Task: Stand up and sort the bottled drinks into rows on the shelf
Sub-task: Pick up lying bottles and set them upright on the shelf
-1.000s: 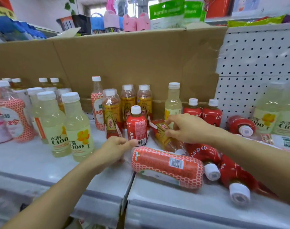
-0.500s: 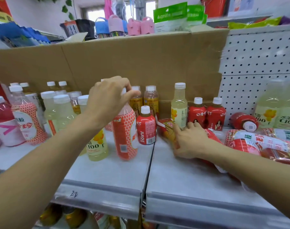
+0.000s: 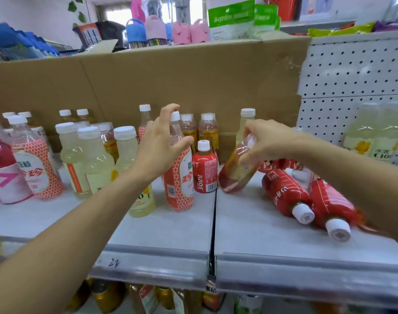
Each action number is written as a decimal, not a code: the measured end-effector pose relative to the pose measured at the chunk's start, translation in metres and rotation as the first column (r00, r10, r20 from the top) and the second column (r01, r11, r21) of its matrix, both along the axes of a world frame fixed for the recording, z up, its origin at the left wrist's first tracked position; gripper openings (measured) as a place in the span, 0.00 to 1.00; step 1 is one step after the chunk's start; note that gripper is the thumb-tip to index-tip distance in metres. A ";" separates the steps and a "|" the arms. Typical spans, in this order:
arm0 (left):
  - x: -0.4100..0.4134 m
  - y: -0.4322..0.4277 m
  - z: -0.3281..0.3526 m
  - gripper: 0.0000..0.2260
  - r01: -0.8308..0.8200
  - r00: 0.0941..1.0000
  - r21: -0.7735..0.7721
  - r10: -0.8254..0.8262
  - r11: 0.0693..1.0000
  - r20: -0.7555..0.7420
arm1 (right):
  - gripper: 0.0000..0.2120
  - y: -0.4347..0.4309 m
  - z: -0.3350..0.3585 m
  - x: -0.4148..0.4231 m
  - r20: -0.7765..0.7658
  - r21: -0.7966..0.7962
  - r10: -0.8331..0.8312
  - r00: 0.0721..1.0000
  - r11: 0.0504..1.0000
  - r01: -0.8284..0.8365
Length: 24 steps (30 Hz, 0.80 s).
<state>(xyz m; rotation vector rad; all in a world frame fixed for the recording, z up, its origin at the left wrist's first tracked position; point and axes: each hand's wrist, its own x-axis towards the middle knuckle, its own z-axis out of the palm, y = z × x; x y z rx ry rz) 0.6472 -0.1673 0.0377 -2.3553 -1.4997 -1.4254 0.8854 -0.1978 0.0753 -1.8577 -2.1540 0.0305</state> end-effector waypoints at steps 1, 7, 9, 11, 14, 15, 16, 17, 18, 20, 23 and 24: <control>0.000 0.002 -0.001 0.30 0.001 1.000 0.008 -0.001 1.000 0.013 | 0.27 0.004 0.002 0.000 -0.081 0.008 0.016 0.997 1.000 -0.015; -0.001 0.005 -0.016 0.35 0.011 0.992 0.006 -0.011 1.000 0.128 | 0.21 0.024 -0.016 -0.010 -0.507 -0.033 0.056 0.860 0.996 -0.085; 0.000 0.003 -0.020 0.36 0.033 0.989 -0.023 -0.029 0.999 0.146 | 0.21 0.024 -0.022 -0.012 -0.512 -0.015 0.079 0.855 0.995 -0.101; 0.000 -0.003 -0.021 0.37 0.064 0.986 -0.058 -0.055 0.996 0.156 | 0.22 0.020 -0.024 -0.009 -0.511 -0.025 0.080 0.856 0.994 -0.107; -0.004 -0.022 -0.033 0.39 0.095 0.981 -0.120 -0.072 0.988 0.178 | 0.25 0.009 -0.031 0.008 -0.509 -0.057 0.068 0.858 0.992 -0.112; -0.004 -0.031 -0.042 0.39 0.072 0.980 -0.136 -0.045 0.988 0.196 | 0.25 0.003 -0.035 0.015 -0.497 -0.046 0.066 0.865 0.994 -0.102; -0.003 -0.042 -0.054 0.38 0.030 0.979 -0.137 -0.001 0.990 0.206 | 0.25 -0.005 -0.040 0.024 -0.475 -0.031 0.064 0.878 0.996 -0.089; -0.001 -0.055 -0.065 0.37 -0.016 0.980 -0.113 0.039 0.993 0.196 | 0.24 -0.014 -0.046 0.032 -0.447 -0.012 0.061 0.892 0.997 -0.075; 0.004 -0.067 -0.075 0.35 -0.043 0.985 -0.060 0.052 0.997 0.164 | 0.23 -0.024 -0.052 0.041 -0.409 0.000 0.053 0.911 0.998 -0.058; 0.019 -0.083 -0.088 0.31 0.034 0.998 0.070 -0.037 0.997 0.043 | 0.20 -0.045 -0.065 0.056 -0.323 0.012 0.031 0.946 1.000 -0.029; 0.052 -0.088 -0.094 0.25 0.328 0.931 0.089 -0.305 0.941 -0.203 | 0.17 -0.065 -0.085 0.078 -0.183 0.009 0.016 0.983 1.000 -0.015; 0.066 -0.086 -0.094 0.24 0.408 0.882 0.059 -0.376 0.911 -0.285 | 0.16 -0.069 -0.090 0.085 -0.156 0.014 0.032 0.987 0.999 -0.031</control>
